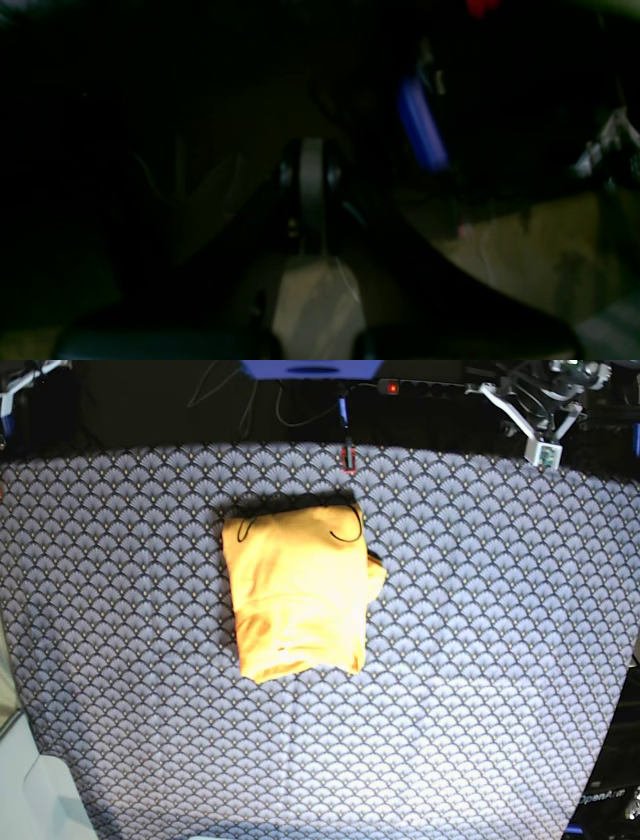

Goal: Fold the T-shirt properly

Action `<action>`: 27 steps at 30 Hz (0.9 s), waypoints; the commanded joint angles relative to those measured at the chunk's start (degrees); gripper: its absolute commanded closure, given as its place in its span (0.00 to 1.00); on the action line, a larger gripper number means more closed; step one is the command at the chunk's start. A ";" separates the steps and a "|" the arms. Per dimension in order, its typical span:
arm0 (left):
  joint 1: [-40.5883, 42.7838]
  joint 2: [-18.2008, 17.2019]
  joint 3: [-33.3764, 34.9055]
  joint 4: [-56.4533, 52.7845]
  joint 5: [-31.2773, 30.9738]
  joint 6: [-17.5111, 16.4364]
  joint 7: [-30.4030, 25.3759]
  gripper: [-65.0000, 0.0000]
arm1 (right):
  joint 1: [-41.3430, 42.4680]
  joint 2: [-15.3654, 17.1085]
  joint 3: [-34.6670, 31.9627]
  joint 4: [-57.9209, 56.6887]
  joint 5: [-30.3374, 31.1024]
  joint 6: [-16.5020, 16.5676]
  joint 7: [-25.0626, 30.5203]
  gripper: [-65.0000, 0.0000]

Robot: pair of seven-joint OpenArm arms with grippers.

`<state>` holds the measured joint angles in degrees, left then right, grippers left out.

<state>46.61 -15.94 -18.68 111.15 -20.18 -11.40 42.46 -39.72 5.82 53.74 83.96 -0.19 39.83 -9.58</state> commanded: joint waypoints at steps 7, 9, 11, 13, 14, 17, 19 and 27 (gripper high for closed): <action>-0.94 4.56 6.06 -14.14 9.50 -3.59 -9.27 1.00 | 2.23 -0.07 0.64 -17.37 -5.48 0.17 12.18 1.00; -1.91 6.05 7.47 -19.42 12.93 -3.59 -12.26 1.00 | 4.43 0.11 2.40 -23.88 -9.26 0.17 15.17 1.00; -2.43 7.64 8.26 -23.46 15.92 -3.59 -14.90 1.00 | 6.89 0.90 4.42 -29.85 -12.61 0.17 18.86 1.00; -3.49 9.31 8.35 -27.42 18.65 -3.59 -18.33 1.00 | 9.00 1.52 7.67 -35.83 -16.74 0.17 23.08 1.00; -3.84 10.01 8.35 -30.05 19.79 -3.59 -20.08 1.00 | 9.79 2.31 9.25 -38.64 -18.50 0.17 25.36 1.00; -5.86 11.77 8.35 -37.09 22.60 -3.59 -25.09 1.00 | 11.81 4.15 12.68 -46.38 -23.77 0.17 30.55 1.00; -8.06 13.00 8.35 -42.89 24.10 -3.59 -27.64 1.00 | 13.31 5.65 14.70 -51.13 -26.23 0.17 32.40 1.00; -15.53 16.08 8.26 -64.69 25.68 -3.50 -37.49 1.00 | 16.91 8.72 16.37 -59.74 -32.74 0.17 34.77 1.00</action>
<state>30.17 -0.01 -10.39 46.04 5.48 -14.81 5.15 -21.76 13.65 69.93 23.92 -32.82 39.81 24.29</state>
